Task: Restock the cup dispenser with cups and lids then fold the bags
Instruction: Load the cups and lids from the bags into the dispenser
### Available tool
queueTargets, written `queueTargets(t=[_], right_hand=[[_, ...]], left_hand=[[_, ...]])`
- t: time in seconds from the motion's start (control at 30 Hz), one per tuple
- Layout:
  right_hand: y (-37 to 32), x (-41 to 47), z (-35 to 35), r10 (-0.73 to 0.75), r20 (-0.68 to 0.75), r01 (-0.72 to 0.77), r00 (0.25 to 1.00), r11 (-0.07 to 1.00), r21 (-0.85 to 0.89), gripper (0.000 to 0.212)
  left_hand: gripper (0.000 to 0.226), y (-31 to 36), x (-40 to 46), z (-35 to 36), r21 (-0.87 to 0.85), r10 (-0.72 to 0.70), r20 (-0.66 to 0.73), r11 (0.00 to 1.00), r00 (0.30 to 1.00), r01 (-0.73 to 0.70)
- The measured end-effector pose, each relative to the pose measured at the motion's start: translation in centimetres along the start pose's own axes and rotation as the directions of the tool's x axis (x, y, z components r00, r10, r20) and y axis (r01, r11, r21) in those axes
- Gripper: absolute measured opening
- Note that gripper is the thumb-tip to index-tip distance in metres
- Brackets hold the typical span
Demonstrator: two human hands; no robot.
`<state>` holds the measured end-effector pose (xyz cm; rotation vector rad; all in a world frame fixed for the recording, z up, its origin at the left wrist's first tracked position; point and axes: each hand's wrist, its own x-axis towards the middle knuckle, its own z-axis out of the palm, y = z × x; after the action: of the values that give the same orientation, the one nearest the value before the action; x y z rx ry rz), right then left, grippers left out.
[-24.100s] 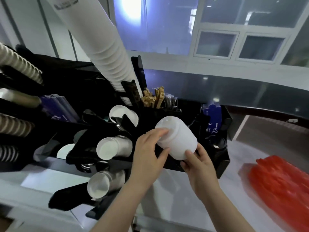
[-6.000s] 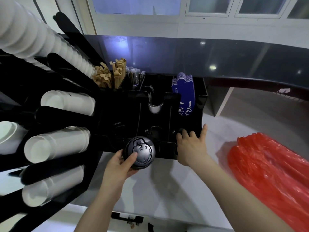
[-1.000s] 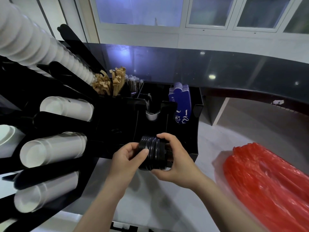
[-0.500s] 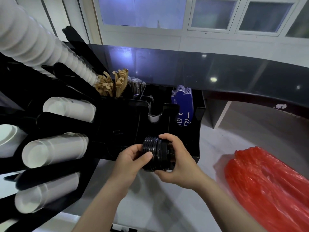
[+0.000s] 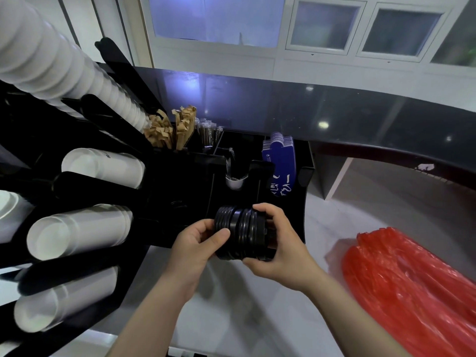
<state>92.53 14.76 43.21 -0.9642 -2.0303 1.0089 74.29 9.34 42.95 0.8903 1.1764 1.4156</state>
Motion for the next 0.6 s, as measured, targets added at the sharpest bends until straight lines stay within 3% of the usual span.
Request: queueTargets(t=[0.13,0.27,0.43,0.6], right_hand=[[0.1,0.1,-1.7,0.008,-0.065,-0.011,0.998,0.999,-0.047,0.086],[0.3,1.4,-5.2,0.056,-0.137,-0.103,0.989,0.927,-0.36,0.089],[0.0,3.3,-5.1,0.141,0.073,-0.029,0.987,0.614,-0.788,0.091],[0.8,4.7,-3.5,0.252,0.079,-0.012,0.964,0.34,-0.94,0.09]], left_hand=[[0.012,-0.1,0.3,-0.5,-0.007,-0.003,-0.049,1.0,0.999,0.002],[0.018,0.2,0.4,-1.3,-0.027,0.002,-0.067,1.0,0.998,-0.004],[0.025,0.5,0.5,-2.2,-0.043,0.007,-0.095,0.999,0.995,-0.011],[0.026,0.5,0.3,-2.8,-0.04,0.012,-0.096,0.999,0.995,-0.016]])
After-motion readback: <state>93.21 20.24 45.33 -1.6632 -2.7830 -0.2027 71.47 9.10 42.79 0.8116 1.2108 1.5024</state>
